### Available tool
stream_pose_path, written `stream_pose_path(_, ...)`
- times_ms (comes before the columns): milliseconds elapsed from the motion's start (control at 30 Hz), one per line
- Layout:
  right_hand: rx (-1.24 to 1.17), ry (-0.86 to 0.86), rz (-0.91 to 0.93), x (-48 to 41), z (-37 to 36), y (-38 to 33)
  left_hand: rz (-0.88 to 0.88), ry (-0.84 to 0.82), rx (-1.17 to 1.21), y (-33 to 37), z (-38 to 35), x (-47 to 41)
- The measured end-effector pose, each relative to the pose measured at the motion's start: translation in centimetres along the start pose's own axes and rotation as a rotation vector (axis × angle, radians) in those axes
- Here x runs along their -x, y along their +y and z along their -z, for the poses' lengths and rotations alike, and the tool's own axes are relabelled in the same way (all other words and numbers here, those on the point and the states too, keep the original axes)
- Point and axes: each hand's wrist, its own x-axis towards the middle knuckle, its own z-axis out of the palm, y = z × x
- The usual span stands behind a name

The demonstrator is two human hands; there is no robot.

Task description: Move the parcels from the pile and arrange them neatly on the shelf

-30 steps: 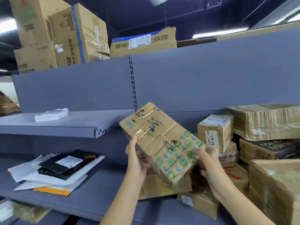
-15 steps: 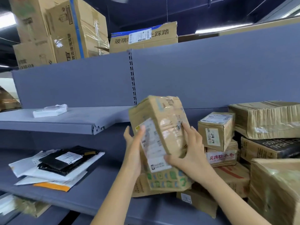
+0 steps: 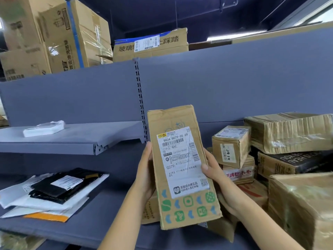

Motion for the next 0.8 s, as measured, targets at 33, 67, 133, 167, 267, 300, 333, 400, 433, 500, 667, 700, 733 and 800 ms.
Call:
stream_pose_path(33,0.006,0.018,0.001,0.4,0.3,0.0,0.006,0.009,0.001,-0.2,-0.3,-0.4)
stream_pose_path(67,0.046,0.016,0.015,0.5,0.2,-0.5,-0.002,0.010,-0.025,-0.1,-0.7,-0.6)
stream_pose_path(133,0.085,0.033,0.021,1.2,1.1,-1.5,-0.022,0.037,-0.033,-0.2,-1.5,-1.2)
stream_pose_path(167,0.107,0.068,0.046,1.0,1.7,-1.6,-0.019,0.040,-0.042,-0.3,-2.0,-1.4)
stream_pose_path(267,0.056,0.173,0.107,2.0,2.4,-2.0,0.014,0.062,-0.028,-1.0,-3.4,-1.6)
stream_pose_path(300,0.039,0.213,0.116,2.9,2.8,-1.7,0.039,0.069,-0.023,-1.6,-3.7,-1.6)
stream_pose_path(333,-0.010,0.227,0.129,4.6,2.9,-1.3,0.071,0.062,-0.018,-2.2,-4.0,-1.4)
stream_pose_path(400,-0.041,0.273,0.159,7.5,3.3,-0.3,0.122,-0.014,-0.010,-3.5,-4.5,-0.9)
stream_pose_path(433,-0.020,0.304,0.184,8.7,3.5,0.1,0.151,-0.061,-0.002,-4.0,-4.8,-0.4)
stream_pose_path(500,0.007,0.389,0.227,10.7,3.3,0.2,0.222,-0.131,0.041,-5.0,-5.5,0.4)
stream_pose_path(667,0.103,0.618,0.308,16.7,2.7,-0.5,0.298,-0.273,0.143,-7.1,-8.9,1.7)
stream_pose_path(700,0.129,0.650,0.314,18.0,2.6,-0.8,0.314,-0.299,0.175,-7.3,-10.0,2.2)
stream_pose_path(733,0.157,0.684,0.325,19.3,2.4,-1.2,0.332,-0.336,0.191,-7.7,-11.0,2.8)
stream_pose_path(800,0.188,0.742,0.356,22.2,2.2,-1.6,0.370,-0.452,0.197,-8.5,-13.0,4.4)
